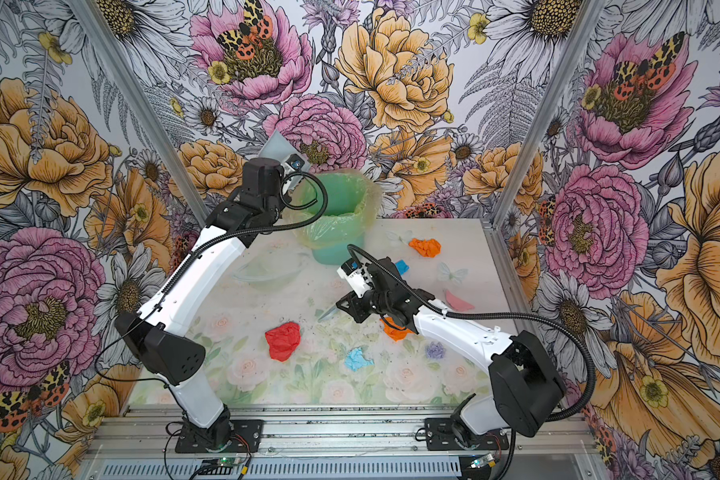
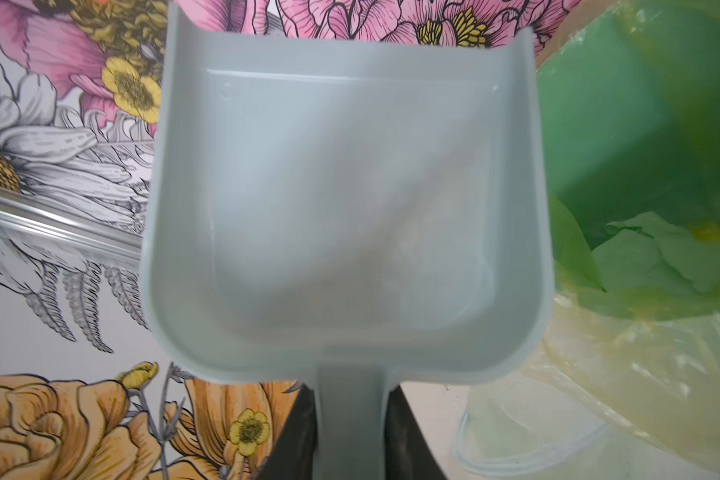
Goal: Sweep away the paper scraps from the table
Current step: 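Lower the dustpan toward the red scrap while the right gripper brushes it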
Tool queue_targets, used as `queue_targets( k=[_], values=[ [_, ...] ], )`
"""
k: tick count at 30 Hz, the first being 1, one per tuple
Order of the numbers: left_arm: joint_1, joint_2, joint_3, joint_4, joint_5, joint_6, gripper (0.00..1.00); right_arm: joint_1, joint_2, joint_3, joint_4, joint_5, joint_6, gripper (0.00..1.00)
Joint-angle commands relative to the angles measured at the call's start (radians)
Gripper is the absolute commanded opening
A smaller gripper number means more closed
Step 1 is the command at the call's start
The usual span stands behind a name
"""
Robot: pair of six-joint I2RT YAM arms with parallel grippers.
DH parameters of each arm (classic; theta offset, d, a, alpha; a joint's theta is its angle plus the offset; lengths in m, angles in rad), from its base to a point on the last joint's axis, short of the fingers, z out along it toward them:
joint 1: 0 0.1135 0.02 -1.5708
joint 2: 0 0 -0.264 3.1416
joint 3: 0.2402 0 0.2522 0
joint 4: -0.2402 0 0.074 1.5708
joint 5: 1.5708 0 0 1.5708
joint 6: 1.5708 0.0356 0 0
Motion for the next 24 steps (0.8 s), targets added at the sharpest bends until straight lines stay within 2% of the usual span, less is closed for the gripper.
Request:
queue_targets(
  k=[1, 6, 11, 15, 20, 24],
  values=[
    [0.015, -0.097, -0.113, 0.012, 0.080, -0.239, 0.00, 0.035, 0.021, 0.049, 0.041, 0.003, -0.097, 0.00],
    [0.042, -0.227, -0.323, 0.010, 0.124, -0.394, 0.00, 0.099, 0.047, -0.003, 0.243, -0.016, -0.157, 0.00],
    [0.118, -0.368, -0.511, 0.004, 0.254, -0.542, 0.00, 0.159, 0.140, -0.029, 0.470, -0.031, -0.153, 0.00],
    [0.187, -0.453, -0.619, 0.005, 0.395, -0.638, 0.00, 0.206, 0.252, 0.014, 0.521, -0.049, -0.173, 0.00],
    [0.190, -0.490, -0.684, -0.011, 0.403, -0.659, 0.00, 0.241, 0.361, 0.052, 0.528, -0.073, -0.191, 0.00],
    [0.191, -0.497, -0.710, -0.016, 0.393, -0.670, 0.00, 0.248, 0.405, 0.062, 0.495, -0.042, -0.196, 0.00]
  ],
)
